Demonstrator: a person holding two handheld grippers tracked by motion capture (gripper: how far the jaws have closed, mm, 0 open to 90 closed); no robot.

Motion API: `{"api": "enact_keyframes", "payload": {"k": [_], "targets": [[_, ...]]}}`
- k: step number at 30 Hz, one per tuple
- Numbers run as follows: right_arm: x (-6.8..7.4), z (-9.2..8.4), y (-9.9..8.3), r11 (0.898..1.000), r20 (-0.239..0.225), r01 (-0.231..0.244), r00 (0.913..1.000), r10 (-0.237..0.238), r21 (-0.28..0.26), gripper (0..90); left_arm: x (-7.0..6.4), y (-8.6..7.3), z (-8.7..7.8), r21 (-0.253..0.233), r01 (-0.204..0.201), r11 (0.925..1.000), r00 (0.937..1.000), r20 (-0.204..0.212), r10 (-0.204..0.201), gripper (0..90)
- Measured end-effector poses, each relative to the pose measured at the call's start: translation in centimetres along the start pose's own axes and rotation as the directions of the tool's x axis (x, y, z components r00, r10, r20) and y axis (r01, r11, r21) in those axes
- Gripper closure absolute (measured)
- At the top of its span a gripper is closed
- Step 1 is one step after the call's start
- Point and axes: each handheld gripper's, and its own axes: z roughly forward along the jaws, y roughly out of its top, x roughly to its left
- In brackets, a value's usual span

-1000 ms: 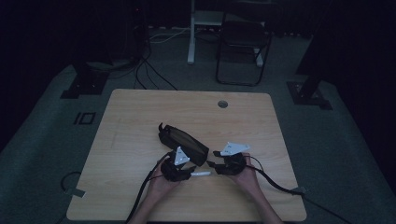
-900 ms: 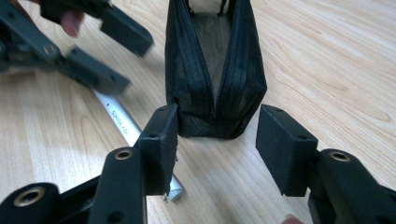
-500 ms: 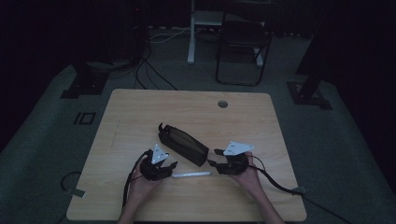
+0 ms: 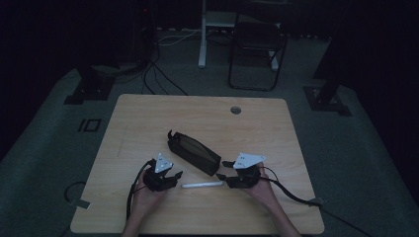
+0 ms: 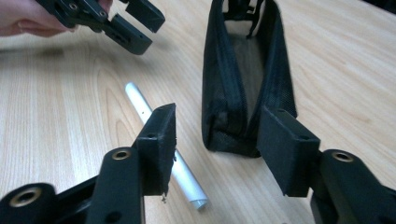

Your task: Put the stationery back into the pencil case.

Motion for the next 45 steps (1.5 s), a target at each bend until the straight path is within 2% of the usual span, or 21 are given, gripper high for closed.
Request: {"api": "enact_keyframes", "payload": {"k": [3, 7, 14, 21, 28, 32, 38, 42, 45], "targets": [[0.0, 0.3, -0.2, 1.000, -0.006, 0.007, 1.0000, -0.007, 0.018, 50.3, -0.3, -0.5, -0.2, 0.022, -0.010, 0.9997, 0.9999, 0.008, 0.010, 54.1], [0.0, 0.5, -0.5, 0.999, -0.007, 0.016, 0.9999, -0.015, 0.040, 52.3, -0.6, -1.2, -0.3, 0.057, -0.038, 0.9976, 0.9984, 0.043, 0.036, 58.1], [-0.2, 0.9, -0.9, 0.998, -0.016, 0.020, 0.9997, -0.019, 0.060, 53.2, -1.6, -1.9, -0.2, 0.086, -0.107, 0.9905, 0.9882, 0.120, 0.096, 60.3], [0.1, 1.6, -1.4, 0.995, -0.044, 0.033, 0.9986, -0.029, 0.091, 54.1, -2.3, -1.9, 0.9, 0.113, -0.145, 0.9829, 0.9807, 0.147, 0.128, 65.2], [0.2, 2.4, -1.8, 0.993, -0.066, 0.034, 0.9975, -0.026, 0.113, 55.3, -2.7, -1.5, 1.5, 0.100, -0.159, 0.9823, 0.9752, 0.171, 0.140, 72.2], [0.2, 2.9, -2.0, 0.991, -0.085, 0.034, 0.9961, -0.023, 0.129, 57.3, -3.1, -1.1, 2.1, 0.088, -0.179, 0.9799, 0.9690, 0.188, 0.160, 74.8], [0.1, 3.6, -2.4, 0.987, -0.105, 0.037, 0.9943, -0.020, 0.156, 59.9, -4.5, -0.1, 3.3, 0.065, -0.217, 0.9739, 0.9592, 0.199, 0.201, 76.6], [0.1, 3.7, -2.5, 0.987, -0.093, 0.041, 0.9953, -0.027, 0.152, 59.1, -5.2, 0.0, 3.6, 0.053, -0.242, 0.9688, 0.9513, 0.209, 0.226, 76.1], [0.1, 3.7, -2.4, 0.989, -0.082, 0.039, 0.9962, -0.028, 0.139, 54.8, -5.4, 0.0, 3.6, 0.052, -0.250, 0.9669, 0.9481, 0.216, 0.233, 75.9]]}}
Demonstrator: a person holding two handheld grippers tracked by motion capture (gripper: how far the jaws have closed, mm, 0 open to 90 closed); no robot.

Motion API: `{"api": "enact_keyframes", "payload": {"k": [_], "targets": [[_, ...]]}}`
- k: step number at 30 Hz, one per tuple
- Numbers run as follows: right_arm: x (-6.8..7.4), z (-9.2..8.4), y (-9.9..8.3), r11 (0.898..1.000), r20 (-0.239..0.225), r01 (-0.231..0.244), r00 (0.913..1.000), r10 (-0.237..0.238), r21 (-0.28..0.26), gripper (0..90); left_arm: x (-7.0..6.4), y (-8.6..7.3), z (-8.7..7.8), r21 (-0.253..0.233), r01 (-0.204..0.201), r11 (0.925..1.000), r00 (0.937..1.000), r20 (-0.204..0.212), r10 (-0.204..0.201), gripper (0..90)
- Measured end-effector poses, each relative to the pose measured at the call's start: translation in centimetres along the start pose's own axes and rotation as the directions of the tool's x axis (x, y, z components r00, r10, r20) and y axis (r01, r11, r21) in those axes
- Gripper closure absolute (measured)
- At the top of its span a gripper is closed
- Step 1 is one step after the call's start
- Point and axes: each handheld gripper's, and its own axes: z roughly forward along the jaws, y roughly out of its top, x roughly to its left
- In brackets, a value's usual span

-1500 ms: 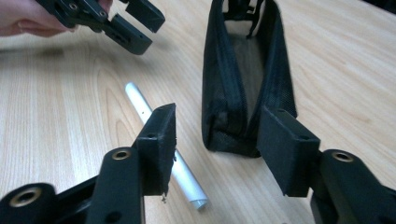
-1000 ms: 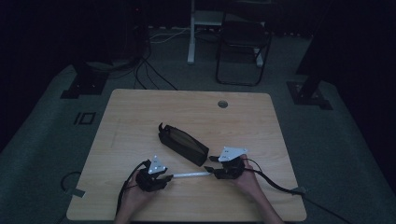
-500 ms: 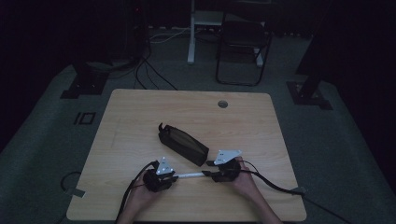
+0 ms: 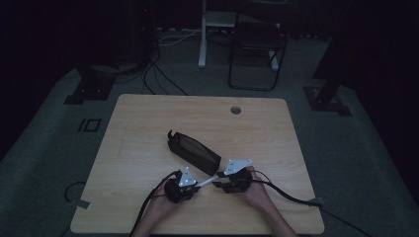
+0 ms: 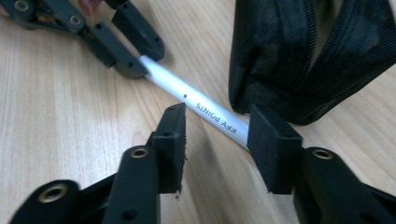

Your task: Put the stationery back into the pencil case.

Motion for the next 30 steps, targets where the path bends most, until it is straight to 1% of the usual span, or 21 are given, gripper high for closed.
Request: {"api": "enact_keyframes", "payload": {"k": [3, 6, 10, 11, 13, 17, 20, 22, 23, 27, 29, 30], "targets": [[-0.07, 0.13, -0.02, 1.000, 0.016, 0.010, 0.9998, -0.010, -0.007, 49.4, -0.17, 0.07, 0.07, -0.002, -0.012, 0.9999, 0.9999, 0.009, 0.012, 76.0], [-0.21, 0.29, -0.01, 1.000, 0.020, 0.019, 0.9996, -0.018, -0.015, 47.2, -0.41, 0.19, 0.17, -0.003, -0.029, 0.9996, 0.9995, 0.015, 0.029, 76.0], [-0.26, 0.26, 0.02, 0.999, 0.031, 0.029, 0.9991, -0.028, -0.027, 44.1, -0.67, 0.28, 0.25, -0.005, -0.046, 0.9989, 0.9984, 0.034, 0.046, 76.8], [-0.26, 0.26, 0.02, 0.999, 0.031, 0.029, 0.9991, -0.028, -0.027, 44.1, -0.67, 0.28, 0.25, -0.005, -0.046, 0.9989, 0.9984, 0.034, 0.046, 77.4], [-0.17, 0.18, 0.05, 0.999, 0.033, 0.041, 0.9986, -0.040, -0.032, 42.8, -0.85, 0.36, 0.30, -0.005, -0.060, 0.9982, 0.9973, 0.042, 0.061, 77.4], [-0.13, 0.45, -0.10, 0.999, 0.021, 0.052, 0.9985, -0.051, -0.010, 42.8, -0.94, 0.38, 0.34, -0.008, -0.064, 0.9979, 0.9970, 0.043, 0.064, 77.0], [-0.19, 0.73, -0.27, 0.998, 0.016, 0.054, 0.9984, -0.055, 0.016, 44.5, -0.87, 0.37, 0.32, -0.008, -0.065, 0.9978, 0.9970, 0.040, 0.066, 75.9], [-0.23, 0.87, -0.37, 0.998, 0.008, 0.057, 0.9983, -0.058, 0.031, 47.5, -0.85, 0.35, 0.29, -0.005, -0.064, 0.9979, 0.9976, 0.025, 0.064, 72.9], [-0.25, 0.86, -0.37, 0.998, 0.005, 0.055, 0.9984, -0.056, 0.031, 49.1, -0.80, 0.34, 0.28, -0.005, -0.060, 0.9982, 0.9982, 0.006, 0.060, 70.5], [-0.21, 0.66, -0.40, 0.997, -0.004, 0.062, 0.9981, -0.062, 0.036, 59.2, -0.36, 0.18, 0.08, 0.003, -0.038, 0.9993, 0.9991, -0.022, 0.038, 62.0], [-0.35, 0.48, -0.58, 0.998, -0.022, 0.052, 0.9984, -0.052, 0.035, 62.8, -0.12, 0.05, -0.14, 0.007, -0.030, 0.9995, 0.9989, -0.037, 0.030, 60.2], [-0.42, 0.37, -0.67, 0.998, -0.027, 0.050, 0.9984, -0.049, 0.036, 64.4, 0.02, -0.03, -0.27, 0.004, -0.023, 0.9997, 0.9990, -0.039, 0.023, 59.7]]}}
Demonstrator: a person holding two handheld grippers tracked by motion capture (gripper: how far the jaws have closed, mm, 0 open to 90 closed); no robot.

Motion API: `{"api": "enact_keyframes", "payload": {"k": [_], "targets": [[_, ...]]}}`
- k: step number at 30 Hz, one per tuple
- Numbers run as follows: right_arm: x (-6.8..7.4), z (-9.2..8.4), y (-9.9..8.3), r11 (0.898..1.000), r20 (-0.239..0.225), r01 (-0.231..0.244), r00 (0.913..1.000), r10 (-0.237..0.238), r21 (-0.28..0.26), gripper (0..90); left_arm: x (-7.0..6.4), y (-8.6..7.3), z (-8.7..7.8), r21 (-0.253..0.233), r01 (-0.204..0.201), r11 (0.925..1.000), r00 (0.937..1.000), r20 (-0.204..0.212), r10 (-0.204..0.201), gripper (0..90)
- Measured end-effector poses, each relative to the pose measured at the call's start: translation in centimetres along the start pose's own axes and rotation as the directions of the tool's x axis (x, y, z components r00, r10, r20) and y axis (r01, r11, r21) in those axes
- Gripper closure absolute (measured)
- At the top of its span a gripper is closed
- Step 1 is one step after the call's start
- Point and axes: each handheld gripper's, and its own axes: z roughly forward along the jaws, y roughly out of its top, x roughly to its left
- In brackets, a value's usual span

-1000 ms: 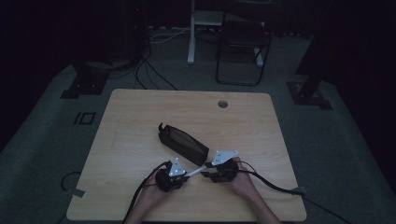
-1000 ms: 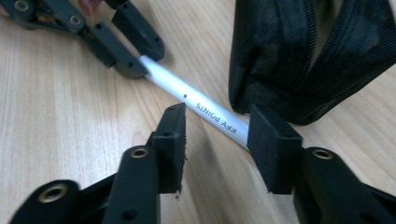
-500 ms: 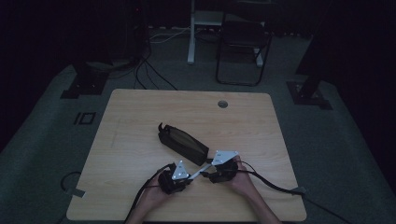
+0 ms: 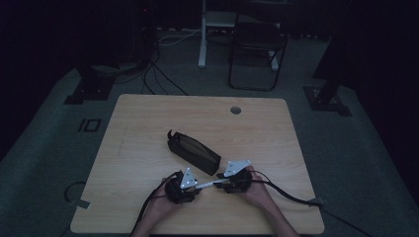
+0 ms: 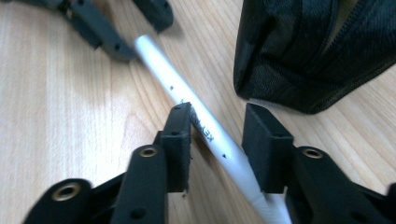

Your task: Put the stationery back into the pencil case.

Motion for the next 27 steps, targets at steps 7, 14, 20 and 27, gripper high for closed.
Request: {"api": "enact_keyframes", "payload": {"k": [7, 14, 20, 27], "targets": [[-0.1, -0.6, -0.2, 1.000, -0.018, 0.021, 0.9996, -0.021, 0.021, 75.1, 0.8, -0.5, -0.8, -0.008, 0.035, 0.9993, 0.9991, -0.021, -0.036, 65.6], [-0.1, -1.0, -0.3, 0.998, -0.024, 0.038, 0.9990, -0.036, 0.047, 74.5, 0.9, -0.7, -0.5, 0.012, 0.031, 0.9994, 0.9990, -0.034, -0.031, 65.9], [0.3, -1.3, -0.3, 0.997, -0.021, 0.044, 0.9989, -0.043, 0.069, 77.8, 1.5, -1.0, -0.6, 0.007, 0.068, 0.9977, 0.9962, -0.055, -0.067, 61.5], [0.6, -1.4, -0.4, 0.997, -0.008, 0.020, 0.9998, -0.020, 0.071, 78.2, 2.7, -1.7, -0.8, -0.011, 0.143, 0.9896, 0.9859, -0.086, -0.144, 55.9]]}}
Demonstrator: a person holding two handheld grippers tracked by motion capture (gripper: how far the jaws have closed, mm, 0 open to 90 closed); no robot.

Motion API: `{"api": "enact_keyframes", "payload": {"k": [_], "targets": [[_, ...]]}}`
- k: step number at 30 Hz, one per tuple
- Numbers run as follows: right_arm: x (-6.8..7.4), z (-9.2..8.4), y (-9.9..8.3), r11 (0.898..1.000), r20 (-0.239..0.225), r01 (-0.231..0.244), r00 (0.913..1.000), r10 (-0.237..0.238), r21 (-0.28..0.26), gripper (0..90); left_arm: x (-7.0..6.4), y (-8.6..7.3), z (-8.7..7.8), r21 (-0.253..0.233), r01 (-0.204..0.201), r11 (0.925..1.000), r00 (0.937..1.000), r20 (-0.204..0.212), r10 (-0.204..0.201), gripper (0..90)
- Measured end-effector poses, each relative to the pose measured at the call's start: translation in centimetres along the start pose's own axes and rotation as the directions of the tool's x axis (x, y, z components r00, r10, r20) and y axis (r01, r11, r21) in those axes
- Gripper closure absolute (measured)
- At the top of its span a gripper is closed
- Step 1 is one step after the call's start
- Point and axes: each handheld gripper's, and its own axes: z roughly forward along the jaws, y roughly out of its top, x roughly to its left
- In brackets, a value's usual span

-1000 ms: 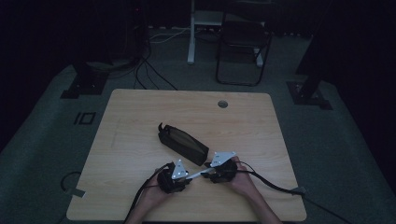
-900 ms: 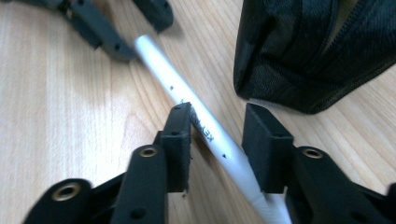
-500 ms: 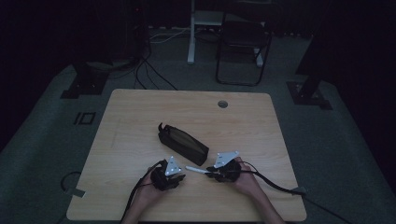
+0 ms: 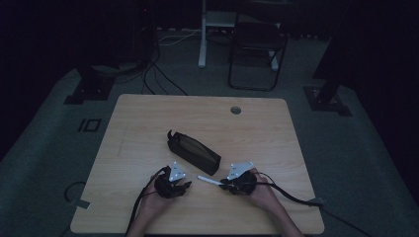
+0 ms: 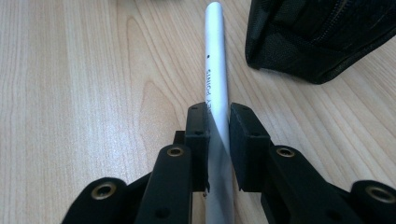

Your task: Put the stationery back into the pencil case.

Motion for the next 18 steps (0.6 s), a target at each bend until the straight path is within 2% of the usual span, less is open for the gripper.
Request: {"api": "enact_keyframes", "payload": {"k": [6, 11, 18], "targets": [[0.0, 0.1, 0.0, 1.000, 0.003, -0.015, 0.9999, 0.015, -0.009, 78.4, 0.7, -0.2, 0.1, -0.011, 0.043, 0.9990, 0.9986, -0.030, -0.043, 50.7], [0.1, 0.1, 0.0, 1.000, 0.002, -0.022, 0.9997, 0.022, -0.012, 78.4, 0.9, -0.3, 0.1, -0.021, 0.048, 0.9986, 0.9976, -0.050, -0.049, 48.5], [0.2, -0.3, 0.1, 0.999, 0.005, -0.022, 0.9997, 0.022, -0.029, 78.4, 1.5, -0.3, 0.4, -0.031, 0.088, 0.9956, 0.9955, -0.033, -0.089, 47.3]]}}
